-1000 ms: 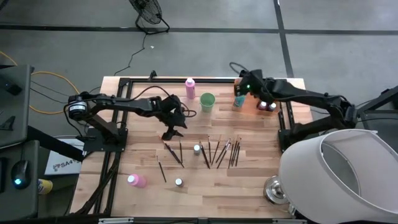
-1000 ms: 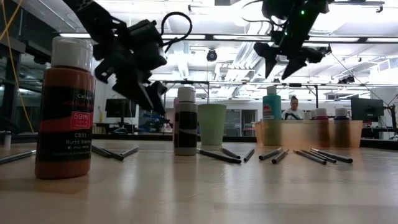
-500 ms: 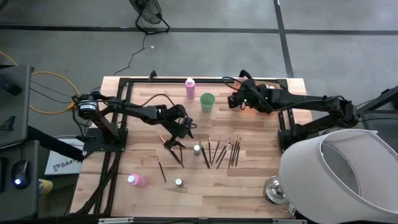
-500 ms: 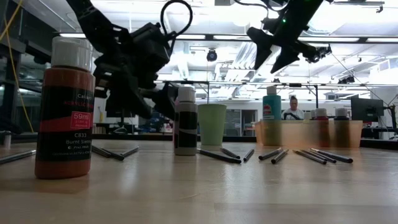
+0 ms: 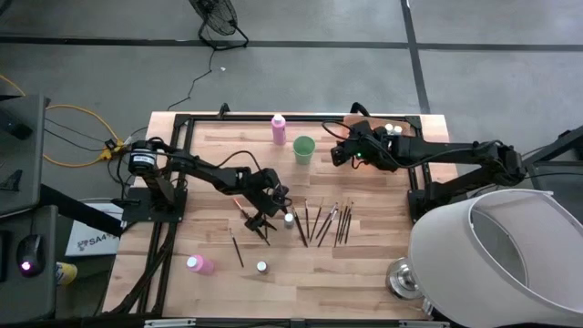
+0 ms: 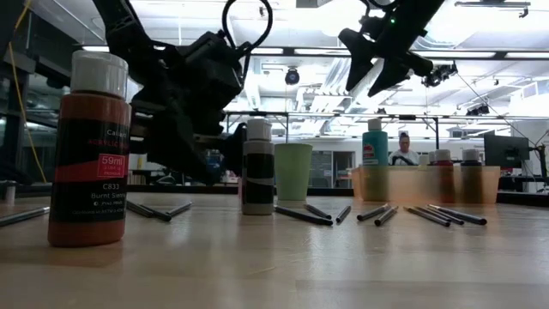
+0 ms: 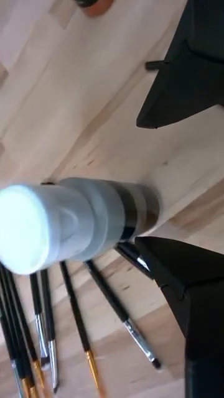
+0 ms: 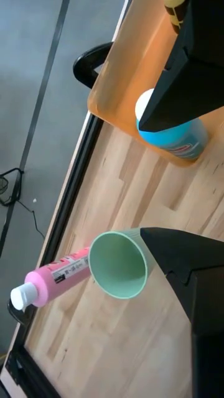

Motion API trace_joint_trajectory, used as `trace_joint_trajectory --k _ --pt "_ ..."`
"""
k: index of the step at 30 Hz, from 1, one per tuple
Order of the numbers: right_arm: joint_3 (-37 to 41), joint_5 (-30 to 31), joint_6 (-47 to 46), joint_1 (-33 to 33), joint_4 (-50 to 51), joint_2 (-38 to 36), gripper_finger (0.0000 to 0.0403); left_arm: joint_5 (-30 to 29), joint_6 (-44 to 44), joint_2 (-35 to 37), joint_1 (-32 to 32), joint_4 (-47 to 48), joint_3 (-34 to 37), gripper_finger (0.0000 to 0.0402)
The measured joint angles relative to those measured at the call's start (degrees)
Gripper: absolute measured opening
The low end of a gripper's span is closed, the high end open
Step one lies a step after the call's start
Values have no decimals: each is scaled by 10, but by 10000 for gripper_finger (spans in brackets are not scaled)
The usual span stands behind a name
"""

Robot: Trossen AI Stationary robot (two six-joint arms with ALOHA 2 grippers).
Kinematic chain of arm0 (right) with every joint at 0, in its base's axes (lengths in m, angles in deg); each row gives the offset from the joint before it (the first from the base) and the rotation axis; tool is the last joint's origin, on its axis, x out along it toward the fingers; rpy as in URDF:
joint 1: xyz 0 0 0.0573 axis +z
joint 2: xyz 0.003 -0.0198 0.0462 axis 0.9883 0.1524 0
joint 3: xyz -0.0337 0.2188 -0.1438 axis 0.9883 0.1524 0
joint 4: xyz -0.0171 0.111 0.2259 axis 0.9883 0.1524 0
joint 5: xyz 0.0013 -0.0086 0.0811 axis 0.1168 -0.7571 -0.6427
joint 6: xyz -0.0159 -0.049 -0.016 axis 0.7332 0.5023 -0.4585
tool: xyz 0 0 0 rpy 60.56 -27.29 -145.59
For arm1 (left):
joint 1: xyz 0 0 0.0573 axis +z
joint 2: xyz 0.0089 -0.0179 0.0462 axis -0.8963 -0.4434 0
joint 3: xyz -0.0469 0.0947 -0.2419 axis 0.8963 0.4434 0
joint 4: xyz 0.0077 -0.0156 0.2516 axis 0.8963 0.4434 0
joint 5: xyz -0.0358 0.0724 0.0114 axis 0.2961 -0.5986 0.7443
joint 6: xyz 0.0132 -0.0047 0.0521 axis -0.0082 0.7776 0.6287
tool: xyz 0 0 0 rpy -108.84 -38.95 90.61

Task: Pick & Place Paint Supplies
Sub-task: Put the small gray paint bottle into the orange bin

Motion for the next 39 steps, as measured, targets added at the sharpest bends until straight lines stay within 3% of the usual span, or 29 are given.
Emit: trace_joint_trajectory --k 5,39 --pt "0 -2 -11 0 0 0 258 -36 -10 1 -2 -33 -1 294" --pt "0 37 2 76 -65 0 258 -28 -67 -45 -12 -110 -1 294"
